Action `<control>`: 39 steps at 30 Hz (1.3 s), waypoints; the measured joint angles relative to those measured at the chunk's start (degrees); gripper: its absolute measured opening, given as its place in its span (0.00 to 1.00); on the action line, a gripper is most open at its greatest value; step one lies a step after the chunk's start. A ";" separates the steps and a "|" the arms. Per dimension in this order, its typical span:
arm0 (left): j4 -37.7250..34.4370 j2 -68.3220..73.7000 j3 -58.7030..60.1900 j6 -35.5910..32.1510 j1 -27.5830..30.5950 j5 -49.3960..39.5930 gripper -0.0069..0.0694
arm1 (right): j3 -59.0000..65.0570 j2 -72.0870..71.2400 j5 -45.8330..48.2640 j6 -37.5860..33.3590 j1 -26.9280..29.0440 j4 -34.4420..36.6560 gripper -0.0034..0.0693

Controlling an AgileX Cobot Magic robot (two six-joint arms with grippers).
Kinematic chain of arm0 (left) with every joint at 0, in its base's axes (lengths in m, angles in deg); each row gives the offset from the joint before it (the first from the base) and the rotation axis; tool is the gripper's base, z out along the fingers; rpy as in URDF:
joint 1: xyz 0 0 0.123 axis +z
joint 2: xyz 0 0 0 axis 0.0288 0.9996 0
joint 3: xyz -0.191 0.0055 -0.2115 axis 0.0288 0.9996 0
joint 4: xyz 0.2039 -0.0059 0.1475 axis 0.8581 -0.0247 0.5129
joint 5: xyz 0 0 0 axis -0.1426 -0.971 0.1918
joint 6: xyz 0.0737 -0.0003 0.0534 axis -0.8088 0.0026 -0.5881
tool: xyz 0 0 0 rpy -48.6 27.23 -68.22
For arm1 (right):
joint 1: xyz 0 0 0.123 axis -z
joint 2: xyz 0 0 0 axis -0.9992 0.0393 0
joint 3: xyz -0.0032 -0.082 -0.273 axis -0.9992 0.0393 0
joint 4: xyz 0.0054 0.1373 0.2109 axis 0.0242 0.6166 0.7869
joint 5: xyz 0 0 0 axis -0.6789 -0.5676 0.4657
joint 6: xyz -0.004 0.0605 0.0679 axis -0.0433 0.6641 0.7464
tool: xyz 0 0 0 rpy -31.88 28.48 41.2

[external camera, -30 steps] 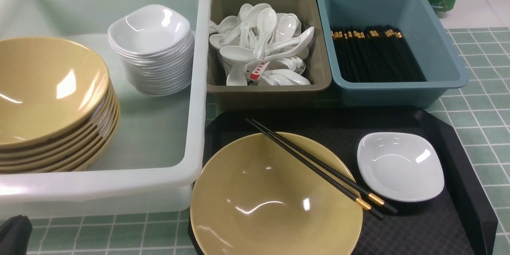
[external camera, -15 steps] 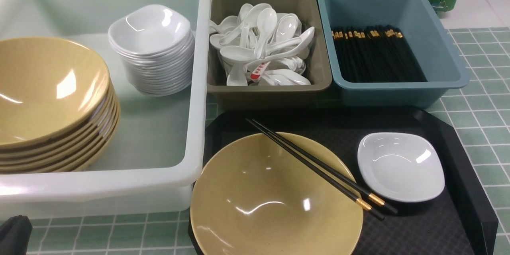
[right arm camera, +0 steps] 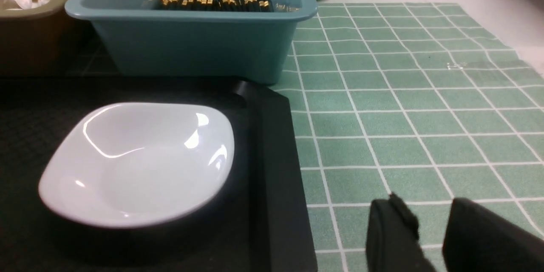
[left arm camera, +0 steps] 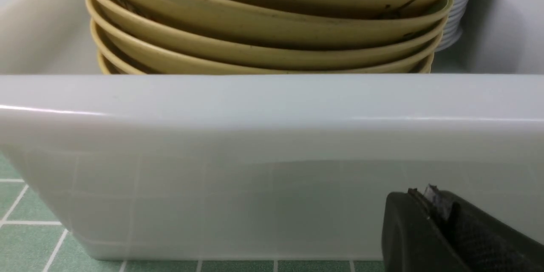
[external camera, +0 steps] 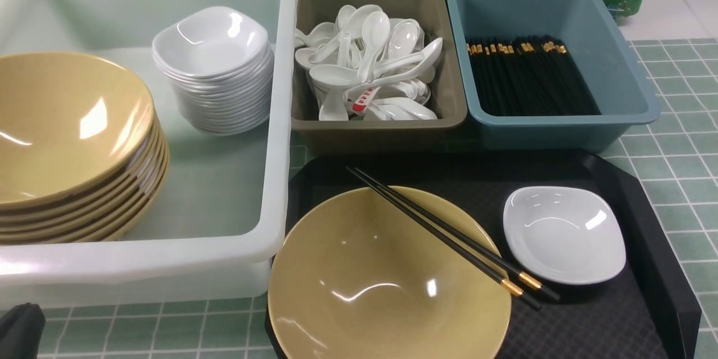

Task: On blue table put chopsticks spoon bowls plates into blue grey white boxes.
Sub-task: 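Move the grippers toward the tableware on the black tray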

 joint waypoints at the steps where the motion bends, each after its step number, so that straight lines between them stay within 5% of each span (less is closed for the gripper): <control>1: 0.00 0.00 0.00 0.00 0.00 0.00 0.07 | 0.00 0.00 -0.34 0.00 0.00 0.00 0.37; 10: 0.26 0.00 0.00 0.00 0.00 0.00 0.07 | 0.05 0.00 -3.59 0.00 0.00 0.00 0.37; 17: -10.43 0.00 0.00 0.20 0.00 1.03 0.07 | 0.05 0.00 -3.64 1.54 0.00 0.00 0.37; 22: -31.27 0.00 0.00 5.87 0.00 3.41 0.07 | 0.05 0.00 -4.19 19.55 0.00 0.00 0.37; 25: -48.68 0.00 0.00 10.15 0.00 4.73 0.07 | 0.11 0.00 -6.58 42.61 0.00 0.00 0.37; 29: -55.92 0.00 0.00 10.55 0.00 5.68 0.07 | 0.11 0.00 -7.83 58.20 0.00 0.06 0.37; 35: -58.84 0.00 0.00 10.49 -0.07 6.06 0.07 | 0.11 0.00 -7.02 57.72 0.00 0.10 0.37; 39: -56.70 0.00 -6.05 0.44 -0.07 3.56 0.07 | 0.11 0.00 -7.80 55.11 0.00 0.10 0.37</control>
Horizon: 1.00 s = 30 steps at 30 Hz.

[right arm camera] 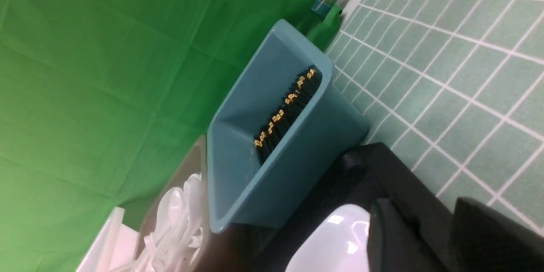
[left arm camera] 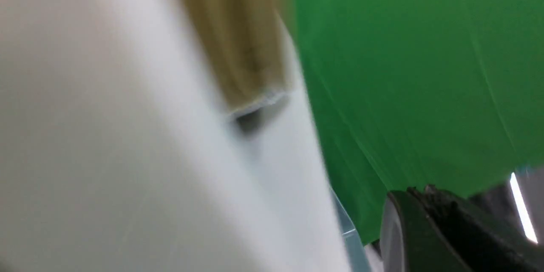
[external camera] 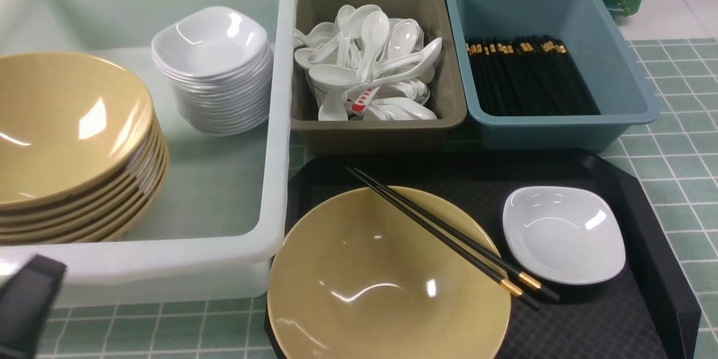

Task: On blue table put chopsticks spoon bowls plates into blue grey white boxes.
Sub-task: 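Move the grippers toward the tableware on the black tray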

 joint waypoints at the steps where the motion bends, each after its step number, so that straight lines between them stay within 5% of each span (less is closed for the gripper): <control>1: 0.56 0.00 -1.02 -1.48 0.00 -0.55 0.07 | 0.00 0.00 -0.29 -1.03 -0.07 0.00 0.37; 2: 3.39 0.07 -5.86 -7.52 0.00 -2.59 0.07 | -0.67 0.00 0.19 -4.29 -0.78 0.00 0.37; 6: 12.81 5.95 -15.78 -13.57 0.00 -10.52 0.07 | -7.47 1.94 4.60 -14.26 -4.56 0.00 0.31; 10: 25.23 18.16 -27.25 -13.91 0.05 -21.74 0.07 | -18.17 12.93 9.58 -29.83 -10.33 0.00 0.12; 13: 31.40 24.86 -33.58 -13.51 0.05 -28.89 0.07 | -25.37 20.23 14.08 -37.11 -13.52 0.00 0.10; 14: 35.67 29.91 -39.71 -13.47 0.05 -34.89 0.07 | -32.82 28.48 21.87 -46.72 -16.41 0.00 0.10; 18: 40.77 36.15 -47.58 -13.82 -0.86 -42.25 0.07 | -43.11 40.92 34.22 -57.99 -19.58 0.00 0.10; 23: 44.82 47.54 -54.31 -16.91 -11.03 -49.40 0.07 | -57.10 58.69 50.94 -70.02 -23.02 2.06 0.10; 30: 46.58 61.04 -61.13 -19.40 -28.20 -49.87 0.07 | -66.99 75.17 53.52 -79.88 -29.18 12.98 0.13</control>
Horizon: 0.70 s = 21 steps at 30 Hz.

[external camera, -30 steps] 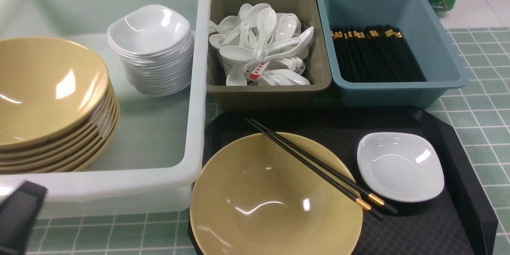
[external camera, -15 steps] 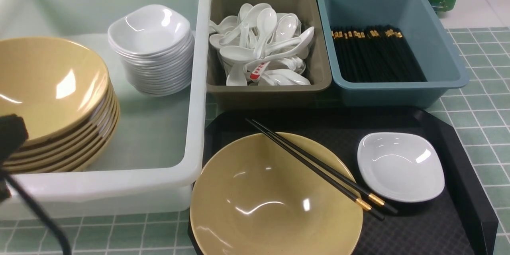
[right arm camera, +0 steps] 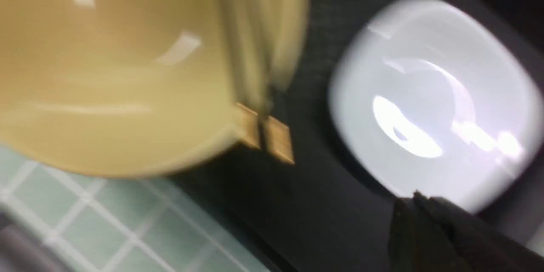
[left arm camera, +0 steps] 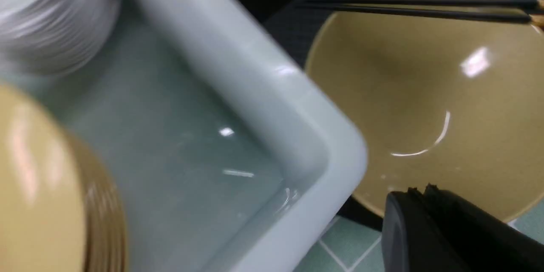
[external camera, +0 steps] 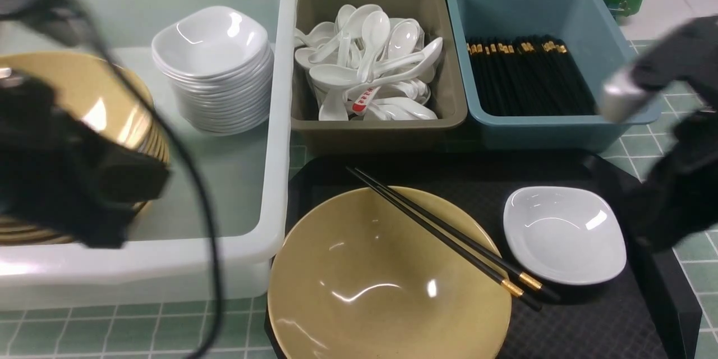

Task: On blue table put chopsticks spoon bowls plates into blue grey white boxes.
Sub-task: 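Move the grippers toward the tableware on the black tray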

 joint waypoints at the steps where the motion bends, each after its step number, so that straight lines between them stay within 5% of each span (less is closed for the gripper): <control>1: 0.22 1.87 -0.97 0.00 -1.84 0.29 0.07 | -1.46 2.59 0.00 -0.61 -1.62 0.61 0.17; 13: -1.47 11.79 -3.31 -0.29 -9.59 1.96 0.07 | -13.30 21.35 -0.64 -2.81 -9.98 1.05 0.76; 21: -1.95 12.09 -3.49 -0.29 -9.59 1.96 0.07 | -17.34 29.38 -1.33 -2.96 -10.97 1.06 0.80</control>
